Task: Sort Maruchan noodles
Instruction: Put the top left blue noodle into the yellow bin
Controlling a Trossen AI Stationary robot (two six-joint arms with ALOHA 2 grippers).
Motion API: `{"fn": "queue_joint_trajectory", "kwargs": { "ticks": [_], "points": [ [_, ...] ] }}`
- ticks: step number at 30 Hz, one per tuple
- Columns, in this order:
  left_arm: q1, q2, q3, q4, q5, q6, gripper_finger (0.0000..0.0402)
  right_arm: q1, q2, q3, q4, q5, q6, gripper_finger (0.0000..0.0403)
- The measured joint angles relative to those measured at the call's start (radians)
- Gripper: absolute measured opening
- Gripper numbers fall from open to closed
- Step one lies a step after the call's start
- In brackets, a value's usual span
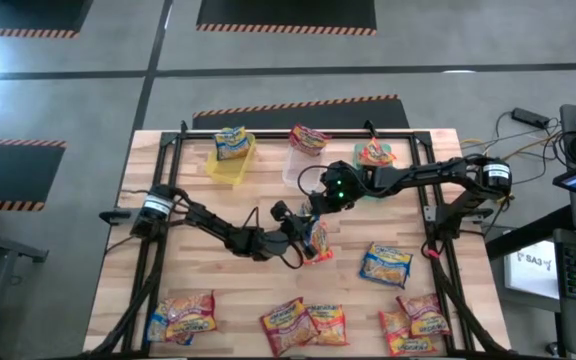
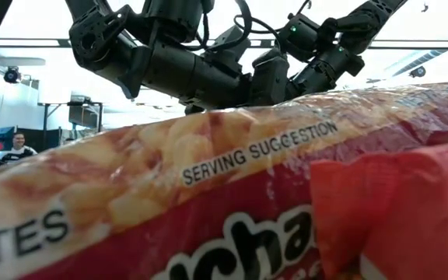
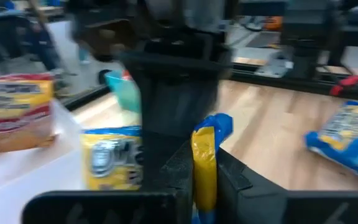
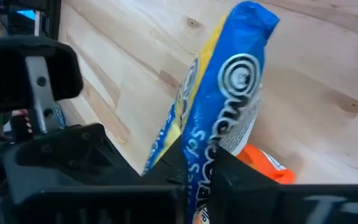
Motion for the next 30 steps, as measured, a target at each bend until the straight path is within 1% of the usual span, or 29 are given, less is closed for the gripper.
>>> {"fn": "queue_joint_trajectory", "kwargs": {
  "ticks": [5, 10, 12, 16, 20, 27, 30],
  "points": [
    [0.0, 0.0, 0.002, 0.003, 0.132, -0.024, 0.007, -0.003, 0.0, 0.0, 0.023, -0.002, -0.008, 0.0008],
    [-0.001, 0.0, 0.002, 0.0, 0.169, -0.031, 0.0137, -0.013, 0.0, 0.0, 0.028, -0.001, -0.032, 0.0008],
    [0.0, 0.0, 0.002, -0.001, 0.205, -0.051, 0.016, -0.02, 0.0, 0.0, 0.028, -0.002, -0.04, 0.0008],
    [-0.002, 0.0, 0.002, -0.004, 0.263, -0.077, 0.0195, -0.04, 0.0, 0.0, 0.028, 0.002, -0.084, 0.0008],
    [-0.003, -0.002, 0.001, -0.01, 0.265, -0.078, 0.0209, -0.06, 0.0, 0.008, 0.029, 0.005, -0.13, 0.0008],
    [-0.006, -0.028, 0.001, 0.005, 0.265, -0.072, 0.021, -0.07, 0.0, 0.009, -0.014, 0.004, -0.23, 0.0008],
    [-0.01, -0.034, 0.0, 0.003, 0.296, -0.071, 0.021, -0.07, 0.0, 0.009, -0.055, 0.002, -0.267, 0.0008]
  ]
}}
